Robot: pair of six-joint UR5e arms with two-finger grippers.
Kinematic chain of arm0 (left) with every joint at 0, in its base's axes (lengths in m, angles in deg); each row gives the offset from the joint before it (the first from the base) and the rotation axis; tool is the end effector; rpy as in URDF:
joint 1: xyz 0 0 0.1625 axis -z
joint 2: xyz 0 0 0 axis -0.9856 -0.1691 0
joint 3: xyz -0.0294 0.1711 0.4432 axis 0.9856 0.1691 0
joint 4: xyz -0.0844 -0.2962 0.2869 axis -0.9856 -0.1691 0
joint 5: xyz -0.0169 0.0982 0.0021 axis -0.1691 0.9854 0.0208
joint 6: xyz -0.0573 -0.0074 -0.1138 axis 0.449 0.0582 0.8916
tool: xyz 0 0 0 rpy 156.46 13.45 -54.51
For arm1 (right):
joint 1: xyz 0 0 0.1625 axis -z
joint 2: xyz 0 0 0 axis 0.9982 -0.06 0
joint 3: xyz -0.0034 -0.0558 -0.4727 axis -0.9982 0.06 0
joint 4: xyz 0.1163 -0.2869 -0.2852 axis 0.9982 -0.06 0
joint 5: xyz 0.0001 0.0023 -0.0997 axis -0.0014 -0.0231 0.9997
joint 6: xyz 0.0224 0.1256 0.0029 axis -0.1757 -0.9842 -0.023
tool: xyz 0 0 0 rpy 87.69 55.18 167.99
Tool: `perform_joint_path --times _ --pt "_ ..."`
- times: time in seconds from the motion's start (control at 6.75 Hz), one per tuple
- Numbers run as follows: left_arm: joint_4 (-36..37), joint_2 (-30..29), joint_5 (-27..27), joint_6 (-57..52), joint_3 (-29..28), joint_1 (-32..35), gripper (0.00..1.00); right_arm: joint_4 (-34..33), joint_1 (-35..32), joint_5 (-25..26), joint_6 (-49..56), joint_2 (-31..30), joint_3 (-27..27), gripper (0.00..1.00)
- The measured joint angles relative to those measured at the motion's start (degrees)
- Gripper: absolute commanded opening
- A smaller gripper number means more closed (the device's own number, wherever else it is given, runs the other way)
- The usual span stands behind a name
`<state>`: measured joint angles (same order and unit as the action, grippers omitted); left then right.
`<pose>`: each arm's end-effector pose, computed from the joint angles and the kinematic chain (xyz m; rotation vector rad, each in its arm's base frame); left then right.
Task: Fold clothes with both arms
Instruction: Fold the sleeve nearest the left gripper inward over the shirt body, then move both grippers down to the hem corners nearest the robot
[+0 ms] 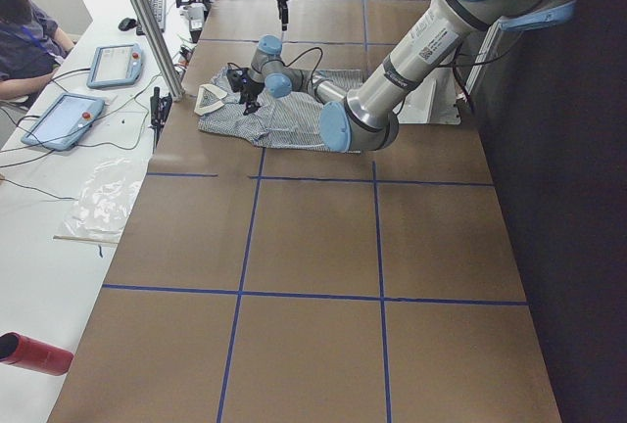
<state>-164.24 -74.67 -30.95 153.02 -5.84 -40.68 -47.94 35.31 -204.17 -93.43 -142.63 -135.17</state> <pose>0.6228 -0.6763 0.2852 0.2532 0.9324 -0.6250 -0.3863 -0.5896 0.3558 0.1557 -0.7879 -0.1799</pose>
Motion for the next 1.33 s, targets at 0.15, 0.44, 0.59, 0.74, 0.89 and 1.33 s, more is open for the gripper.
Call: perform_joint_path --times 0.15,0.44,0.59,0.74,0.89,1.33 --pt "-0.64 0.7 -1.54 -1.3 1.58 0.02 1.0 0.02 0.04 -0.03 -0.8 -0.06 -0.2 1.0" --pt "3.13 9.29 -6.25 -5.49 16.02 -0.12 1.0 0.18 3.36 0.3 -10.44 -1.18 -3.4 1.0" --pt "8.45 14.11 -7.24 -8.08 25.69 -0.38 1.0 1.1 7.65 2.35 -19.31 -3.68 -7.64 1.0" --pt "14.15 18.07 -7.83 -11.08 34.24 -0.62 1.0 4.34 13.31 6.59 -28.94 -7.89 -12.62 1.0" --pt "17.95 22.09 -8.08 -13.8 41.64 -0.8 1.0 8.76 20.29 12.11 -39.09 -12.37 -16.91 1.0" --pt "20.64 27.79 -8.37 -16.65 49.97 -1.01 1.0 12.51 36.25 25.94 -53.21 -16.53 -19.3 1.0"
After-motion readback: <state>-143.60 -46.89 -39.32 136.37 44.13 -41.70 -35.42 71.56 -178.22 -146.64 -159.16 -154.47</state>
